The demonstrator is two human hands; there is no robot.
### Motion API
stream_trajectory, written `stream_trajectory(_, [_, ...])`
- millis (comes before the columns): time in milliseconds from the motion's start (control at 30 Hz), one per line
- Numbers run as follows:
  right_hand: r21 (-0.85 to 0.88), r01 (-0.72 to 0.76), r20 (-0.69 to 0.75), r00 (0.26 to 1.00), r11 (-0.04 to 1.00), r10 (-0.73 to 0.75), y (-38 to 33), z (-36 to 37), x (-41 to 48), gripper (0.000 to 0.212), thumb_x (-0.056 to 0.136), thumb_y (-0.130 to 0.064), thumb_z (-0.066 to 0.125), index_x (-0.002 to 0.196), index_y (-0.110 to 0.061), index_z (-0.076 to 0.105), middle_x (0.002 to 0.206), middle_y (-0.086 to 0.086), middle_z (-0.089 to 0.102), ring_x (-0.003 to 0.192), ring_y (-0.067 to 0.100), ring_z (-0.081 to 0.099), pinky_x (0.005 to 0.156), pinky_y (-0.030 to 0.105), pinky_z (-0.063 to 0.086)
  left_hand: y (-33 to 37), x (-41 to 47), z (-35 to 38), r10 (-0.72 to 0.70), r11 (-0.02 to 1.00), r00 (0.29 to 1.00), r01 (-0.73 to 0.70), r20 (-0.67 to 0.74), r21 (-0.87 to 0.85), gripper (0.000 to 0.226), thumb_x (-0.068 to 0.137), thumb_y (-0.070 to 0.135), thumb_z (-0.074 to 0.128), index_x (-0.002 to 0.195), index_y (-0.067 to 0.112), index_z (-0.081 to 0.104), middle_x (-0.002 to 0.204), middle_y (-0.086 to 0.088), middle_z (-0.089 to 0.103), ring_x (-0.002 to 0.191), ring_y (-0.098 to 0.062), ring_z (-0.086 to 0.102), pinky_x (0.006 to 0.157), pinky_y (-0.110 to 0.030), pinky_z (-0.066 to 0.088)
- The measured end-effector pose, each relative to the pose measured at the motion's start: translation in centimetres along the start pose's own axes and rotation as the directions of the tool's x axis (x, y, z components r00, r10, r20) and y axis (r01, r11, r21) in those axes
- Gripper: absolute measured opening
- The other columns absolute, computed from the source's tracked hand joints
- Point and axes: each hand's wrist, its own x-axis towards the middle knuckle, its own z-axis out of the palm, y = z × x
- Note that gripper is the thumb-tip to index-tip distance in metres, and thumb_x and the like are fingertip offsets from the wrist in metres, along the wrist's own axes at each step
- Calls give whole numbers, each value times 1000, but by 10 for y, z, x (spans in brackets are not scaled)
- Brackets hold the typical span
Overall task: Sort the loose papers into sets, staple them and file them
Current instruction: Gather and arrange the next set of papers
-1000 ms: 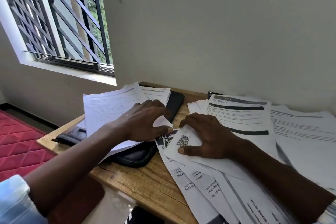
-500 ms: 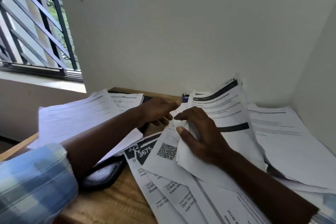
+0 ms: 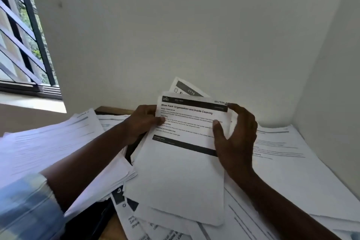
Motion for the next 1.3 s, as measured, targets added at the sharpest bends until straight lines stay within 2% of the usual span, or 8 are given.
stream_trajectory(233, [484, -646, 344, 760, 590, 551, 23, 4, 5, 48, 93, -9, 73, 136, -20, 54, 119, 13, 70, 92, 14, 73, 76, 28, 59, -36, 4, 1, 54, 981, 998, -51, 10, -185, 35, 94, -13, 57, 126, -3, 68, 120, -19, 74, 112, -42, 71, 93, -48, 61])
stream_trajectory(400, [534, -703, 465, 708, 470, 531, 31, 1, 6, 53, 90, 2, 73, 135, -18, 55, 113, 19, 73, 87, 22, 76, 67, 32, 62, -34, 4, -4, 31, 954, 998, -47, -57, -298, 32, 94, -9, 59, 126, -5, 66, 120, -22, 73, 110, -44, 71, 91, -50, 61])
stream_trajectory(600, [506, -695, 556, 716, 512, 422, 31, -1, 6, 38, 91, 1, 71, 128, -5, 65, 119, 13, 75, 111, 34, 72, 100, 53, 55, -25, -5, 2, 47, 950, 997, -65, -66, -305, 33, 96, 13, 68, 126, -1, 68, 120, -21, 74, 108, -40, 73, 90, -50, 62])
stream_trajectory(833, [496, -686, 497, 727, 532, 474, 33, 1, 20, 40, 85, -8, 79, 123, -5, 69, 117, 15, 75, 109, 38, 72, 94, 52, 59, -7, -17, 21, 80, 917, 993, -40, 85, -397, 43, 105, 28, 55, 139, 1, 60, 135, -23, 66, 121, -41, 67, 102, -54, 55])
stream_trajectory(933, [549, -628, 304, 765, 552, 568, 56, -3, 40, 49, 76, -21, 86, 119, 0, 72, 115, 20, 74, 104, 37, 72, 93, 48, 59, -5, -18, 23, 171, 972, 978, -147, 119, -182, 49, 105, 52, 52, 131, 14, 69, 127, -17, 71, 119, -38, 68, 103, -56, 52])
stream_trajectory(1033, [566, -662, 216, 694, 491, 687, 84, -21, 54, 33, 87, -17, 78, 116, -2, 73, 108, 13, 76, 99, 33, 73, 80, 36, 61, 1, -20, 17, 254, 932, 967, -252, 27, 259, 34, 105, 48, 55, 106, 21, 74, 94, -3, 79, 83, -19, 76, 77, -40, 57])
stream_trajectory(1167, [531, -747, 424, 643, 400, 638, 109, -38, 48, 19, 94, -29, 66, 99, -11, 66, 78, 1, 70, 61, 14, 65, 56, 25, 51, 15, -22, 5, -35, 636, 966, -177, 258, 751, 33, 93, 56, 69, 84, 25, 75, 82, 7, 77, 77, -13, 75, 81, -34, 60])
stream_trajectory(1300, [672, -564, 390, 821, 480, 418, 128, -48, 43, 51, 92, -49, 69, 124, -10, 68, 105, 12, 72, 84, 21, 71, 73, 30, 54, 29, -34, 7, -313, 363, 908, -158, 280, 918, 46, 76, 72, 76, 80, 26, 78, 82, 13, 77, 83, -4, 71, 72, -23, 51])
